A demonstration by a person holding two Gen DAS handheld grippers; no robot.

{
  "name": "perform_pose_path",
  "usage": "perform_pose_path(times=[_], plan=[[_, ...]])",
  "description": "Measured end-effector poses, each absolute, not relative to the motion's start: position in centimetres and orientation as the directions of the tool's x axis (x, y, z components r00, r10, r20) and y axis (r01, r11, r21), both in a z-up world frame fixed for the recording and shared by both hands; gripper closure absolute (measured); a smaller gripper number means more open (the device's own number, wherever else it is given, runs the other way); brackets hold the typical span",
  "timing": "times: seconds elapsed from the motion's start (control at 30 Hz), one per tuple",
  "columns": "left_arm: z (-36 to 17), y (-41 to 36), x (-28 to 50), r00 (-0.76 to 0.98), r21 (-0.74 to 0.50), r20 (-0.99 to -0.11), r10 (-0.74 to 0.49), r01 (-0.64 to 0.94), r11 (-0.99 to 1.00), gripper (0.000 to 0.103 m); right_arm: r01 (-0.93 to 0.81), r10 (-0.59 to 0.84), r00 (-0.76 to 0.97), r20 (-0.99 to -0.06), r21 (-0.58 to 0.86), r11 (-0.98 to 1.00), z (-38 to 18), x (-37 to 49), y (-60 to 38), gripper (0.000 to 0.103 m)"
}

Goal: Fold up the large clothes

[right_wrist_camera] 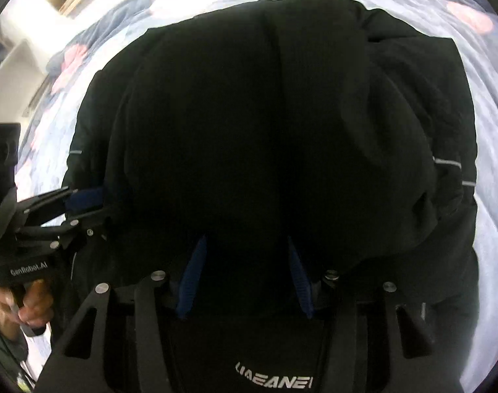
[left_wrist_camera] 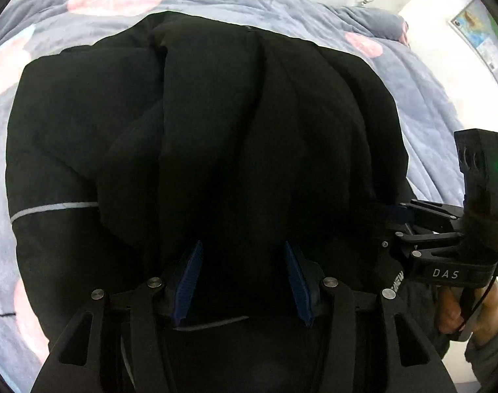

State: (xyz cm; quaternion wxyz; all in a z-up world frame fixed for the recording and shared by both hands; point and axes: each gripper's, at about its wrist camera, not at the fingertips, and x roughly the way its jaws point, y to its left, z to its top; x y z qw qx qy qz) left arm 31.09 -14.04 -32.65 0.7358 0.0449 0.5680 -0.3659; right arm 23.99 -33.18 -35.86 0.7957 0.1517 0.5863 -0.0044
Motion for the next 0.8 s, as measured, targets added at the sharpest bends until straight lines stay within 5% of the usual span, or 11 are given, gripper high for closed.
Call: perform_pose_path(times=[0.4, 0.73, 0.8], plan=[[-24.5, -9.7, 30.8, 0.185, -0.377, -0.804, -0.565, 0.577, 0.725, 0.049, 0.316, 0.190, 0.484, -0.854, 0.373, 0.872, -27.9, 19.5, -40.9, 0.039], [-28.1, -9.7, 34.3, 0.118, -0.478, -0.803, -0.585, 0.460, 0.748, 0.049, 0.345, 0.155, 0.399, -0.904, 0.305, 0.888, -31.9, 26.1, -40.5, 0.039], [-29.0, -10.5, 34.6, 0.114, -0.462, -0.813, -0.572, 0.473, 0.750, 0.049, 0.351, 0.146, 0.364, -0.920, 0.281, 0.893, -33.0, 26.9, -40.0, 0.066]])
